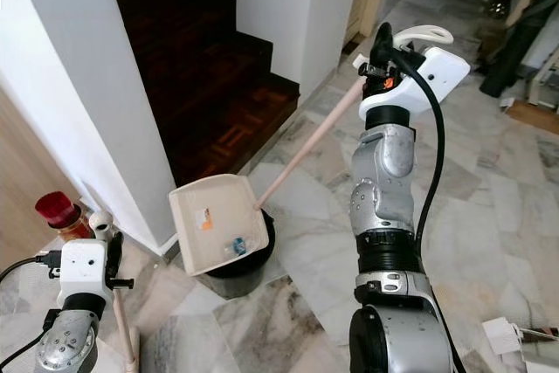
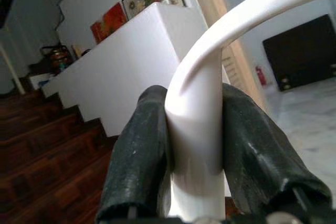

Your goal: Sweep floor

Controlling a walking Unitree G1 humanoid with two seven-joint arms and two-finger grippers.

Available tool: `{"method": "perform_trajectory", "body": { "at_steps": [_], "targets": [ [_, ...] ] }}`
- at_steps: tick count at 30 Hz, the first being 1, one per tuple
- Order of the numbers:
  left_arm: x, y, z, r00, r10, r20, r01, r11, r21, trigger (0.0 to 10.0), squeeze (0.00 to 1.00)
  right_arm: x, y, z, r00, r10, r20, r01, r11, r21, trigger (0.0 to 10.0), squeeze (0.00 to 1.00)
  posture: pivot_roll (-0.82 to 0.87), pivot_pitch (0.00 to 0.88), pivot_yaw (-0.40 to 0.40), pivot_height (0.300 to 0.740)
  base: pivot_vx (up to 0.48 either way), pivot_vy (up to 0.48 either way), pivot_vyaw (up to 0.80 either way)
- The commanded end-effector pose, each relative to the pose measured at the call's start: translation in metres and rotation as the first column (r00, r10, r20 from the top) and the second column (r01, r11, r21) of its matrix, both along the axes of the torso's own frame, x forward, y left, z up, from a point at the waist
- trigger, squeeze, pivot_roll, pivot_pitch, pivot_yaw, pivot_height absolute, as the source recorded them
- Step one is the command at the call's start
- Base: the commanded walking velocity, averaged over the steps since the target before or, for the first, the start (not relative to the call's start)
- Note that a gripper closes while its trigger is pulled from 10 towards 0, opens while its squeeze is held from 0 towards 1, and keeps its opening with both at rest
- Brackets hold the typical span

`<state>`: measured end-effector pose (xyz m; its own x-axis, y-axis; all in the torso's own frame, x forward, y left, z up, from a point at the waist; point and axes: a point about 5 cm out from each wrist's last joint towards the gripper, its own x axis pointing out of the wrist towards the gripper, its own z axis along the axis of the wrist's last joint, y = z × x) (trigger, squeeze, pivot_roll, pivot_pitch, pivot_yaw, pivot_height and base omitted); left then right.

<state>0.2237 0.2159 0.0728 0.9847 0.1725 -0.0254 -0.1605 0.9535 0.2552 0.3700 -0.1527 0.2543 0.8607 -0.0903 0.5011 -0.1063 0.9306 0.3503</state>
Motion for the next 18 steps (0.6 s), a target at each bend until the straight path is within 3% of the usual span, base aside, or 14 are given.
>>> {"method": "perform_trajectory", "body": {
  "at_steps": [1, 18],
  "targets": [
    [0.0038, -0.0059, 0.0094, 0.998, -0.033, 0.052, 0.032, 0.999, 0.012, 10.0, 0.0, -0.0056, -0.0136, 0.0269, 0.993, -0.042, 0.11, 0.038, 0.999, 0.035, 10.0, 0.0, 0.1, 0.0, -0.062, 0.74, 0.27, 0.0, 0.0],
    [0.0056, -0.0076, 0.0119, 0.997, -0.038, 0.067, 0.037, 0.999, 0.022, 10.0, 0.0, -0.0072, -0.0126, 0.0279, 0.993, -0.035, 0.112, 0.032, 0.999, 0.033, 10.0, 0.0, 0.1, 0.004, -0.064, 0.74, 0.27, 0.0, 0.0]
  ]
}}
